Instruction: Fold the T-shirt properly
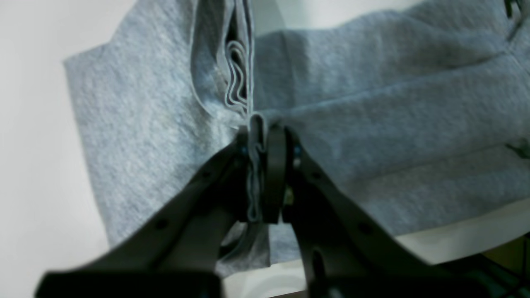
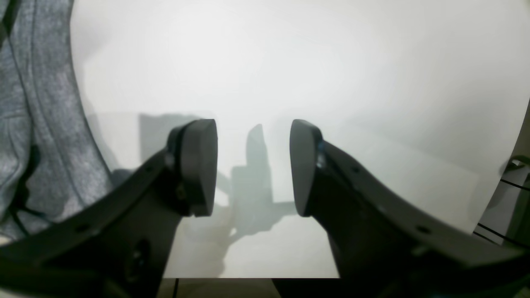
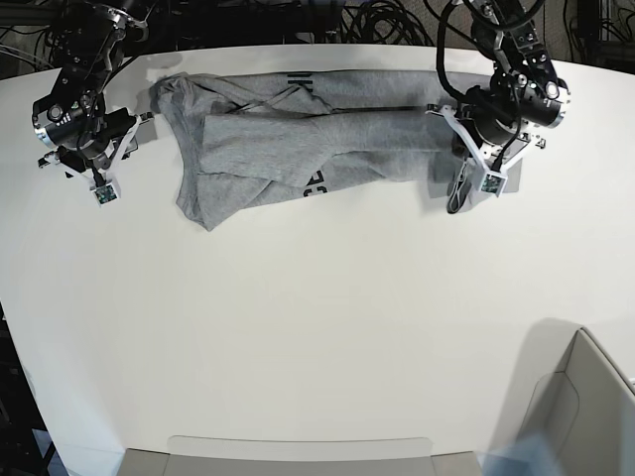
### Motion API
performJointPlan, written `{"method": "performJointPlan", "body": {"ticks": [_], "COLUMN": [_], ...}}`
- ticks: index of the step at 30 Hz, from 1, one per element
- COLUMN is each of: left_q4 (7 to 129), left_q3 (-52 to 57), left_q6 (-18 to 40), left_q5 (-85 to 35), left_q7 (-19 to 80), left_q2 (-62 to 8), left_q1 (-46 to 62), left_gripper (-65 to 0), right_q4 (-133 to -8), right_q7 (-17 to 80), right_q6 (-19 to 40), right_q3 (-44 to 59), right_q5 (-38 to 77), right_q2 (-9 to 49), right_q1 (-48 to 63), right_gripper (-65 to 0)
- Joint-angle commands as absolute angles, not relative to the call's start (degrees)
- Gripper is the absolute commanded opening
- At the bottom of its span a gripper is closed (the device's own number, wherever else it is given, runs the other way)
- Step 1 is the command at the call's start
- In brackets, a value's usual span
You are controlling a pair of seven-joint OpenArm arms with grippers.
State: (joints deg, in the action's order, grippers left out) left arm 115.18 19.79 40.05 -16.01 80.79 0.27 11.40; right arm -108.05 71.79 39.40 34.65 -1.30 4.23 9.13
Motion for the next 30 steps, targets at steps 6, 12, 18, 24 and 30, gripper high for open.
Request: {"method": "performJointPlan", "body": {"ticks": [6, 12, 18, 24, 30], "left_q4": [116.3, 116.9, 116.9, 116.9, 116.9], "left_q3": [18.8, 18.9, 18.6, 17.2, 13.1], "left_q6": [40.0, 40.0, 40.0, 40.0, 40.0], "left_q5": [-16.8, -16.8, -17.0, -17.0, -17.0], "left_q7": [80.0, 80.0, 80.0, 80.0, 80.0], "left_q2": [0.1, 0.0, 0.3, 2.7, 4.7], "left_q1": [10.9, 12.1, 13.7, 13.7, 14.7], "left_gripper": [-65.0, -65.0, -65.0, -65.0, -65.0], "right_q4": [-108.9, -108.9, -108.9, -108.9, -108.9], "right_q7": [71.3, 71.3, 71.3, 71.3, 71.3], "right_q6": [40.0, 40.0, 40.0, 40.0, 40.0], "right_q3": [34.7, 34.7, 34.7, 34.7, 33.9], "right_q5": [-1.2, -1.2, -1.2, -1.3, -1.3], "right_q2": [4.8, 4.8, 4.7, 4.7, 4.7], "right_q1": [8.1, 8.1, 8.1, 7.9, 7.9], "right_gripper": [-36.5, -36.5, -36.5, -36.5, -36.5]}}
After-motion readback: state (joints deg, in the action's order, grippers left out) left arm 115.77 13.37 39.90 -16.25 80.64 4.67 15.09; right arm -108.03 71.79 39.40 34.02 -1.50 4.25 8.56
